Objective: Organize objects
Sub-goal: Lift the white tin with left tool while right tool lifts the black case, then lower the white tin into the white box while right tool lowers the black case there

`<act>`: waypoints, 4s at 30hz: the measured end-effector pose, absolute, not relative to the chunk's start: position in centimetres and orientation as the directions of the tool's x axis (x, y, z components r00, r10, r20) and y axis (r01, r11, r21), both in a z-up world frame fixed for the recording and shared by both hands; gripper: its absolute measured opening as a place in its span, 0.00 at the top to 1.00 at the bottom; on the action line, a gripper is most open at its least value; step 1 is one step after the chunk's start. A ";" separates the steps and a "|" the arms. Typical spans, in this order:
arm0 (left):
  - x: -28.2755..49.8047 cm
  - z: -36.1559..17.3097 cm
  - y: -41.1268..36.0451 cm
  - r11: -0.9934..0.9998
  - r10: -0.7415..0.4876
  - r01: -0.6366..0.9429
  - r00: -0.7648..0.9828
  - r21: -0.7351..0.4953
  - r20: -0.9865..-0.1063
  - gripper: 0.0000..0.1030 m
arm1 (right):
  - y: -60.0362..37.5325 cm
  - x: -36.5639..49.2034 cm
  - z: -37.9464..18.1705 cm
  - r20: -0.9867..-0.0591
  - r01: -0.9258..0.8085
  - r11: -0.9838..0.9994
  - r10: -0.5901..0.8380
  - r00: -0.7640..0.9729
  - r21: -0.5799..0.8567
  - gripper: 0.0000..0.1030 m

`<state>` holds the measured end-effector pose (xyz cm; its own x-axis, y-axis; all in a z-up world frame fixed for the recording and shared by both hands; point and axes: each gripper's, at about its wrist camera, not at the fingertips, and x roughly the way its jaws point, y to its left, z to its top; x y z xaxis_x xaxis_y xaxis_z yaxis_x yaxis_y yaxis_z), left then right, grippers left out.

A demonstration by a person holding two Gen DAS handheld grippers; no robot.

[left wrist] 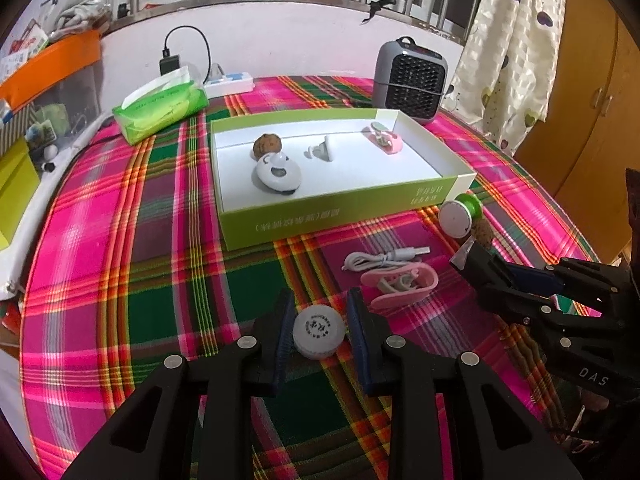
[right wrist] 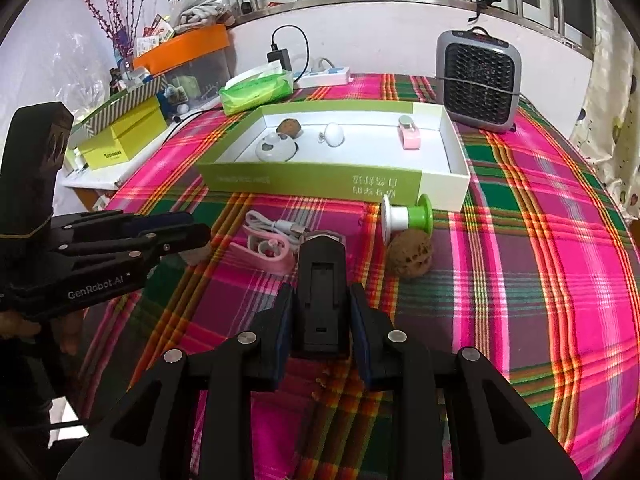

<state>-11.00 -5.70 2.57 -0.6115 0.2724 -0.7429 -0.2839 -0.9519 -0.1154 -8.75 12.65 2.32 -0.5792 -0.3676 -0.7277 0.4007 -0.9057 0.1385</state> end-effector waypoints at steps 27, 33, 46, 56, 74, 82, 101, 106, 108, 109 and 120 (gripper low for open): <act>-10.7 1.2 -5.2 -0.951 0.258 -0.292 -0.577 -0.100 -0.775 0.75 | 12.5 -8.8 2.3 -0.732 0.418 -0.896 -0.385 -0.562 0.150 0.72; -10.7 1.2 -5.2 -0.949 0.267 -0.295 -0.577 -0.108 -0.772 0.75 | 12.4 -8.8 2.2 -0.735 0.418 -0.896 -0.384 -0.560 0.150 0.72; -10.8 2.4 -5.5 -0.951 0.268 -0.293 -0.604 -0.103 -0.750 0.75 | 12.6 -9.1 2.4 -0.726 0.417 -0.896 -0.386 -0.568 0.151 0.72; -11.6 4.1 -5.5 -0.947 0.284 -0.301 -0.628 -0.111 -0.725 0.75 | 12.9 -9.8 4.2 -0.701 0.426 -0.892 -0.401 -0.590 0.151 0.72; -17.4 6.1 -2.9 -0.928 0.324 -0.357 -0.632 -0.106 -0.704 0.75 | 13.8 -17.4 7.2 -0.687 0.421 -0.890 -0.416 -0.596 0.174 0.72; -20.0 5.5 -2.6 -0.929 0.328 -0.350 -0.618 -0.124 -0.715 0.75 | 13.4 -21.0 7.1 -0.708 0.421 -0.889 -0.415 -0.572 0.181 0.72; -24.6 3.1 -1.3 -0.931 0.308 -0.346 -0.575 -0.115 -0.758 0.75 | 11.9 -27.6 3.6 -0.784 0.423 -0.888 -0.390 -0.483 0.182 0.72; -25.0 2.6 -1.0 -0.930 0.301 -0.350 -0.567 -0.107 -0.767 0.75 | 11.6 -28.3 2.9 -0.795 0.428 -0.887 -0.383 -0.470 0.175 0.72; -25.3 2.4 -1.0 -0.930 0.300 -0.351 -0.562 -0.107 -0.771 0.75 | 11.5 -28.5 2.8 -0.798 0.429 -0.886 -0.382 -0.466 0.174 0.72; -25.4 2.4 -1.0 -0.930 0.300 -0.350 -0.560 -0.108 -0.772 0.75 | 11.6 -28.6 2.6 -0.801 0.428 -0.887 -0.379 -0.464 0.172 0.72; -25.8 1.8 -0.6 -0.930 0.297 -0.351 -0.546 -0.108 -0.783 0.75 | 11.1 -28.9 2.4 -0.802 0.442 -0.884 -0.371 -0.467 0.152 0.72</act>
